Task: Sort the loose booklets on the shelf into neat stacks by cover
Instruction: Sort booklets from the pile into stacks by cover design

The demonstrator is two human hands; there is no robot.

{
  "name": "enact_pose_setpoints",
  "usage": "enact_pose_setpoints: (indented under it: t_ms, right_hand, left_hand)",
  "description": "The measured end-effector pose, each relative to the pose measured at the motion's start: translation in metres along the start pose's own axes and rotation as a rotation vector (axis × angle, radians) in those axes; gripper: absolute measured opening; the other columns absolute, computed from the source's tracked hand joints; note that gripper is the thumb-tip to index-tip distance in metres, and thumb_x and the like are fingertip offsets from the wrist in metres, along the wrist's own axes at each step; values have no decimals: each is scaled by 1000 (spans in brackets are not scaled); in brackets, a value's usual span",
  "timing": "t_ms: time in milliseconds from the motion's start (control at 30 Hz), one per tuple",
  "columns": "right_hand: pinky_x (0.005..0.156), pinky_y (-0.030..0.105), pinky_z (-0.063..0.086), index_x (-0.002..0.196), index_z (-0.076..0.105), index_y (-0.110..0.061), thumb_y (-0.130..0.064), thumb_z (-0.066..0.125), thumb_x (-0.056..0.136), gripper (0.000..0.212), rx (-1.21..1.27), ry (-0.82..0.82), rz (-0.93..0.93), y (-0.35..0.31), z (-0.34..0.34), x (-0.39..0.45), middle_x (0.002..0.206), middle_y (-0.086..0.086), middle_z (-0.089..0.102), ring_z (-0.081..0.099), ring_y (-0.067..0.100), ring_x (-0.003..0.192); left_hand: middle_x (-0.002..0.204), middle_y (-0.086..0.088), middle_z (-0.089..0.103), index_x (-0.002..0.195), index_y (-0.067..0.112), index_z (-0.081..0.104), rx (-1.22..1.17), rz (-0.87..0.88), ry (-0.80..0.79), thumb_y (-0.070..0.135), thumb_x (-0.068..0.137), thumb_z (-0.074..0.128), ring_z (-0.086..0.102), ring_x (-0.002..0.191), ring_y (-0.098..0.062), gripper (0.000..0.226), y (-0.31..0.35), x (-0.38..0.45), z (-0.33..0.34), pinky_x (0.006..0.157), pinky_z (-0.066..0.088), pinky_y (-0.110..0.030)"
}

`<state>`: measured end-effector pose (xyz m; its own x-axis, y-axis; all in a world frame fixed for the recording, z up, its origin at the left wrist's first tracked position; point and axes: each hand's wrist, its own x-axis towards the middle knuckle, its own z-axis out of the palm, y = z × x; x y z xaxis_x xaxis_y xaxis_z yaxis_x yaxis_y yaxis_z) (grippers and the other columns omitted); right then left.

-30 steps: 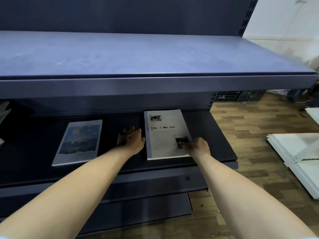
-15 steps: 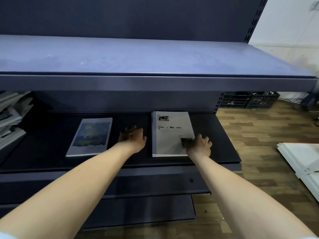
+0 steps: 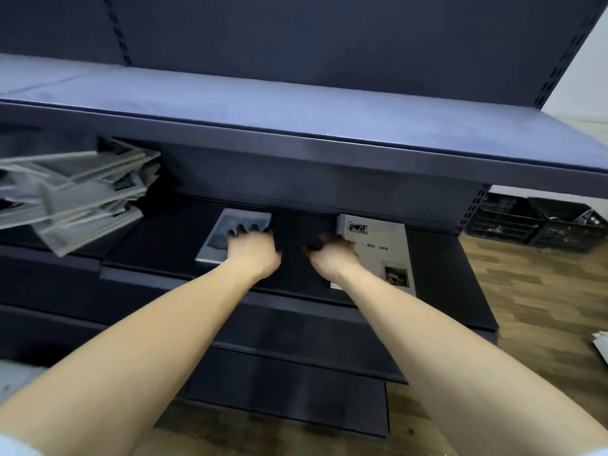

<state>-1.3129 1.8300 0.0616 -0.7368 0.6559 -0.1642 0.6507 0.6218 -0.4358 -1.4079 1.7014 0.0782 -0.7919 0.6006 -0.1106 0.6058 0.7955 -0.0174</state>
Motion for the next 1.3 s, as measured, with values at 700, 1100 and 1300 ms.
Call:
enact_pose_setpoints:
  t_ms: [700, 1100, 1300]
  right_hand:
    - [110, 45, 36, 150, 33, -9, -51, 43, 99, 67, -15, -67, -316, -289, 99, -33, 149, 21, 40, 38, 39, 136]
    - [103, 45, 41, 145, 38, -8, -44, 45, 100, 57, 73, -19, -380, -402, 154, -40, 142, 18, 44, 45, 36, 129]
    - [99, 39, 41, 141, 45, -7, -35, 45, 102, 48, 140, 49, -461, -443, 171, -22, 136, 16, 53, 50, 33, 125]
  left_hand:
    - [143, -16, 44, 135, 12, 47, -43, -287, 186, 46, 97, 42, 30, 138, -35, 51, -302, -56, -26, 113, 26, -50]
    - [141, -14, 46, 134, 13, 48, -13, -256, 240, 42, 98, 40, 33, 135, -32, 47, -428, -56, -32, 110, 29, -48]
    - [139, -15, 47, 132, 12, 49, -29, -285, 216, 44, 101, 34, 34, 135, -32, 46, -464, -34, -20, 109, 31, -47]
